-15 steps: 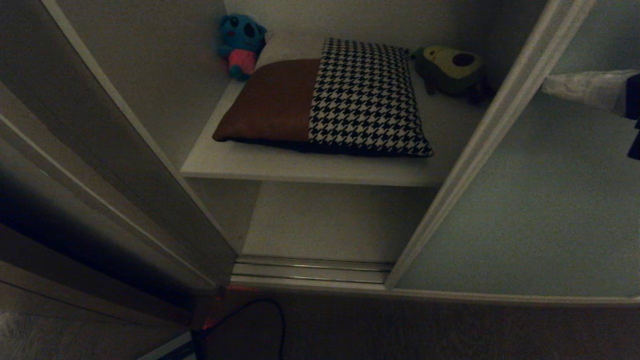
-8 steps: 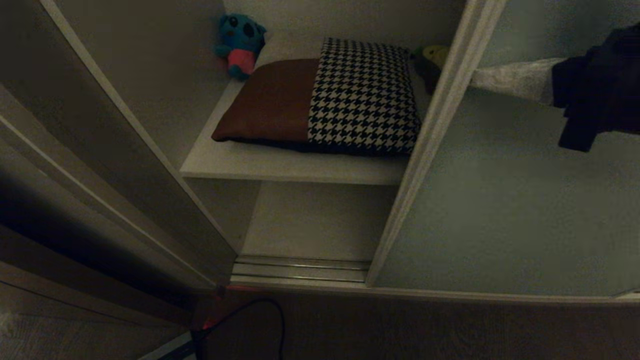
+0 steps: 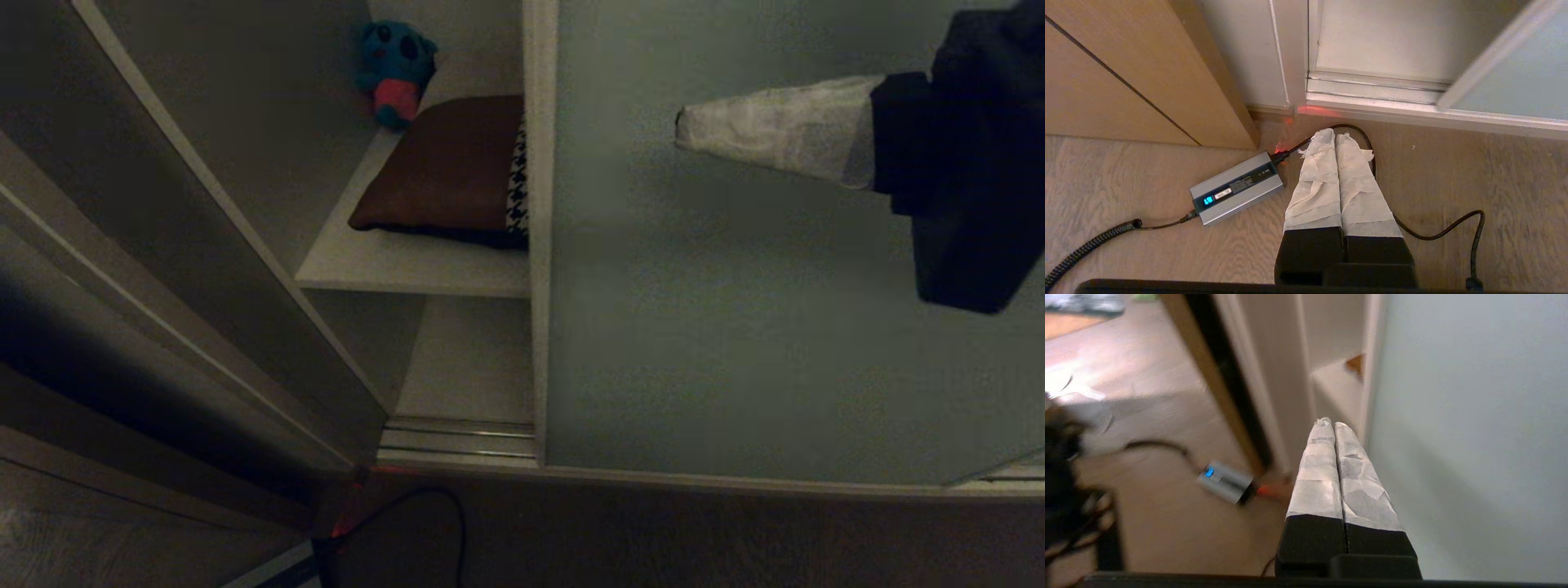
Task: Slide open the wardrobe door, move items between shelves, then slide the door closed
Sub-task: Close the door
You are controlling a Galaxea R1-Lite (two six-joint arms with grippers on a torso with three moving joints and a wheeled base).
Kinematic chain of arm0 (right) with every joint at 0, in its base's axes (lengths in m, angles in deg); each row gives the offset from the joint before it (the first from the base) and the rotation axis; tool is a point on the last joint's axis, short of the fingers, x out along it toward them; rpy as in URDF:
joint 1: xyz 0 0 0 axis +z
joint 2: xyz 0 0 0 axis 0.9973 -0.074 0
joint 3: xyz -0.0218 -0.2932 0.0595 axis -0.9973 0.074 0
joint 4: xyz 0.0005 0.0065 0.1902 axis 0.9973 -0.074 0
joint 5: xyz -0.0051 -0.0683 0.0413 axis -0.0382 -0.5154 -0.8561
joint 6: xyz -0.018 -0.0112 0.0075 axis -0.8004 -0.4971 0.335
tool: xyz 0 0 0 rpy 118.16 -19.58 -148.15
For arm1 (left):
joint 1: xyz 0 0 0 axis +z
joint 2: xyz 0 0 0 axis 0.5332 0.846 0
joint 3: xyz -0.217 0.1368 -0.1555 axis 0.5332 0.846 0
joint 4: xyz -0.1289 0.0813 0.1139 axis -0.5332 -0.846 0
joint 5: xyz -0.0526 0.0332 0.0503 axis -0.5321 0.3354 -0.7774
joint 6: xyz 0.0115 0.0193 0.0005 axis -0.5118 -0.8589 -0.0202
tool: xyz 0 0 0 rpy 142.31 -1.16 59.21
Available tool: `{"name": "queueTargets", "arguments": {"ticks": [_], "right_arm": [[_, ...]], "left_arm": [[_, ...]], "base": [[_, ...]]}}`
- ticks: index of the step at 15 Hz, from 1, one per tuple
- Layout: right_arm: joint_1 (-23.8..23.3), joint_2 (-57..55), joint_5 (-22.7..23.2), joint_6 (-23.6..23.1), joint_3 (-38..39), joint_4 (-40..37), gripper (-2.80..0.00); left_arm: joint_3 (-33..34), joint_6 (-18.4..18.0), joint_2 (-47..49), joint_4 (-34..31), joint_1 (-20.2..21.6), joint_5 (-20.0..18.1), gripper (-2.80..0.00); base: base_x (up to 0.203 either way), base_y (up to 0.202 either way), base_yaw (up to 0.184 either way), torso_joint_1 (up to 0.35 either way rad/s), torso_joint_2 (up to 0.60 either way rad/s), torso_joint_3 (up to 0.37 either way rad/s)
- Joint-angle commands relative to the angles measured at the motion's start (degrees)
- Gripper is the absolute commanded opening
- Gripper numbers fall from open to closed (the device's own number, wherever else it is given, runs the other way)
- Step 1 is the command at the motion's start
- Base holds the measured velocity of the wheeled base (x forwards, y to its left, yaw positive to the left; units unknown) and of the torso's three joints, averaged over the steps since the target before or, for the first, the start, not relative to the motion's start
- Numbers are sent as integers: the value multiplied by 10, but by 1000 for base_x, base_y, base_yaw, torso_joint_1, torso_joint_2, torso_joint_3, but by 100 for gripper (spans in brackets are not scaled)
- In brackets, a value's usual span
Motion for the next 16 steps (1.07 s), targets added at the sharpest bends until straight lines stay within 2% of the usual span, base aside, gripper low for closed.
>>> {"name": "queueTargets", "arguments": {"ticks": [1, 2, 6, 7, 8, 11, 14, 15, 16], "right_arm": [[-1, 34, -2, 1, 10, -33, -280], [-26, 51, -15, -1, 16, -63, -280], [-149, 124, -186, 7, 57, -226, -280], [-176, 148, -225, 8, 83, -250, -280], [-209, 171, -246, 8, 105, -261, -280], [-335, 237, -251, 1, 135, -273, -280], [-470, 300, -209, 0, 166, -299, -280], [-524, 335, -198, 1, 194, -309, -280], [-555, 360, -192, 2, 227, -314, -280]], "left_arm": [[0, 0, 0, -1, 0, 0, -280], [0, 0, 0, -1, 0, 0, -280], [0, 0, 0, -1, 0, 0, -280], [1, 0, 0, -1, 0, 0, -280], [1, 0, 0, -1, 0, 0, -280], [0, 0, 0, -1, 0, 0, -280], [0, 0, 0, -1, 0, 0, -280], [0, 0, 0, -1, 0, 0, -280], [0, 0, 0, -1, 0, 0, -280]], "base": [[0, 0, 0, 0, 0, 0], [0, 0, 0, 0, 0, 0], [0, 0, 0, 0, 0, 0], [0, 0, 0, 0, 0, 0], [0, 0, 0, 0, 0, 0], [0, 0, 0, 0, 0, 0], [0, 0, 0, 0, 0, 0], [0, 0, 0, 0, 0, 0], [0, 0, 0, 0, 0, 0]]}}
